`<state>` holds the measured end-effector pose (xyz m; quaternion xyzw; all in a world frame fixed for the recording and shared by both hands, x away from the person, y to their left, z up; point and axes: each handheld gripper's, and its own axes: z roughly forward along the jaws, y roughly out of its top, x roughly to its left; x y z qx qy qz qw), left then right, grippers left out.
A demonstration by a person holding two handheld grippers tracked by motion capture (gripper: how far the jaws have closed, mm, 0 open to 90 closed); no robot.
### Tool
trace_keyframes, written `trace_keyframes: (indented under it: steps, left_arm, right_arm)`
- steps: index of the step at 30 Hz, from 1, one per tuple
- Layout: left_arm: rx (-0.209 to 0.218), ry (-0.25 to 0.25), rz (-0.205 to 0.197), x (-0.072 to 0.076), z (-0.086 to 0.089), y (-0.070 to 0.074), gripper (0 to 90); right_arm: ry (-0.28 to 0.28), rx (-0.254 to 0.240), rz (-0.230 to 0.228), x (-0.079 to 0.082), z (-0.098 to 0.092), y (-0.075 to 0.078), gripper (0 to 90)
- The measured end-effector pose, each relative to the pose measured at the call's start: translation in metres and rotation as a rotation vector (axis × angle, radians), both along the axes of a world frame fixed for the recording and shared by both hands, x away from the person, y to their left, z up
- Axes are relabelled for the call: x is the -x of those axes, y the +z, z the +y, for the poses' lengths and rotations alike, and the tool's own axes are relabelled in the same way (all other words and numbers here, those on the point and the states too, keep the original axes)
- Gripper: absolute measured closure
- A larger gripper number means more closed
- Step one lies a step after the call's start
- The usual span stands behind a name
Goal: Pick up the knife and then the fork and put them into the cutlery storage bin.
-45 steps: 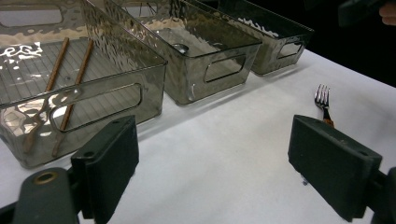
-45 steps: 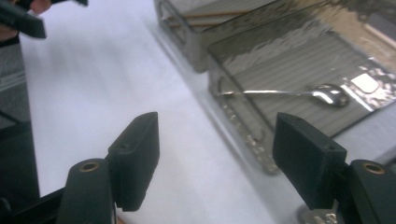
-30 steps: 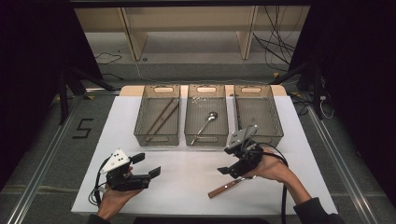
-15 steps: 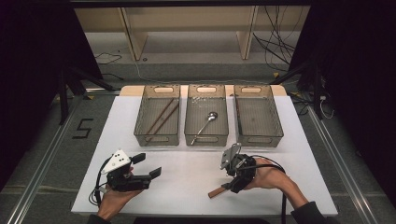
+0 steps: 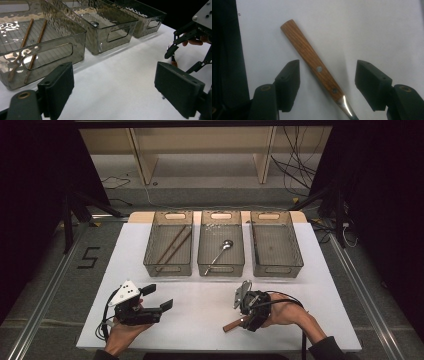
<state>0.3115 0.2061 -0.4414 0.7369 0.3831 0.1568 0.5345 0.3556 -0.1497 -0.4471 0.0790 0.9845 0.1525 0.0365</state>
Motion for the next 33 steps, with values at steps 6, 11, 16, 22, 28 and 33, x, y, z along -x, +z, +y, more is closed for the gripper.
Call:
trace_keyframes:
  steps: [6,11,16,22,28,33]
  left_arm:
    - [-0.004,-0.002,0.0,-0.0002,-0.0003,0.0,15.6]
    - [0.001,0.0,0.0,-0.0001,-0.0002,0.0,15.6]
    - [0.0,0.0,0.0,0.0,-0.0001,0.0,15.6]
    - [-0.003,-0.002,0.0,-0.0001,0.0,0.0,15.7]
    - [-0.006,-0.003,0.0,-0.0001,-0.0003,0.0,15.7]
    - [-0.008,-0.001,-0.002,-0.0001,-0.0006,0.0,15.6]
  right_arm:
    - [0.005,0.023,-0.002,0.0,0.0011,-0.0028,38.4]
    - [0.016,0.045,0.001,-0.0008,0.0028,-0.0058,38.7]
    - [0.025,0.055,0.004,-0.0007,0.0044,-0.0074,39.6]
    - [0.025,0.066,0.018,0.0003,0.0056,-0.0074,42.6]
    - [0.035,0.074,0.023,-0.0007,0.0064,-0.0086,46.1]
    - [0.039,0.087,0.027,-0.0023,0.008,-0.0072,48.4]
